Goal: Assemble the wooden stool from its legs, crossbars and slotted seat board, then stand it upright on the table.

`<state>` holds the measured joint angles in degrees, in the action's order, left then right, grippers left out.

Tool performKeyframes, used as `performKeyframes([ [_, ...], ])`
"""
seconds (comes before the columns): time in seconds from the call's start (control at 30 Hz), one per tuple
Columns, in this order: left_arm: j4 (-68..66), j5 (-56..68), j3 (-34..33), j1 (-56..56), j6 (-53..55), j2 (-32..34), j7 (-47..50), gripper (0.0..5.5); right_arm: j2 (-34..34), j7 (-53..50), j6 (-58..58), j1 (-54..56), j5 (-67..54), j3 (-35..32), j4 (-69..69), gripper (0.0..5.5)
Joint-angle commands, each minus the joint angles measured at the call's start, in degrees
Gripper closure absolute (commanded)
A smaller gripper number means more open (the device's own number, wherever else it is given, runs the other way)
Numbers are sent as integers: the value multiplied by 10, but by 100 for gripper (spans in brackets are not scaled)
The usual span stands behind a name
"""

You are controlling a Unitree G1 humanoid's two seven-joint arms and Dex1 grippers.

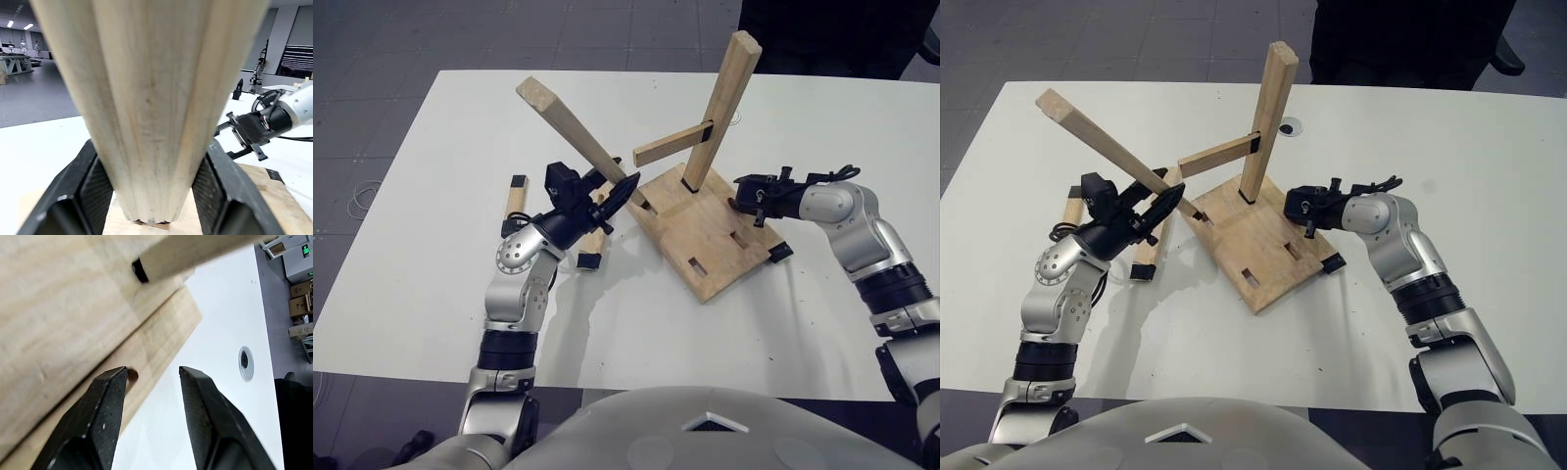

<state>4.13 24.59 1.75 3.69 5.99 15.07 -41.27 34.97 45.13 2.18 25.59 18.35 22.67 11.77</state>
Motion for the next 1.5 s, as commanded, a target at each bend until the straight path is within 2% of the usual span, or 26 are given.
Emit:
performKeyframes([
  [0.03, -18, -9, -4, 15, -13, 10, -11, 344, -5, 1, 20, -6, -3, -12, -32, 355],
  [0.23, -64, -24, -12, 51, -43, 23, -31, 344, -7, 4, 51, -15, -12, -26, -82, 355],
  [0.83, -145, -28, 2, 84, -86, -1, -76, 344, -24, 6, 115, -9, -23, -36, -189, 355],
  [1.5, -169, -33, 6, 65, -93, -5, -87, 344, -24, 9, 130, -10, -26, -38, -196, 355],
])
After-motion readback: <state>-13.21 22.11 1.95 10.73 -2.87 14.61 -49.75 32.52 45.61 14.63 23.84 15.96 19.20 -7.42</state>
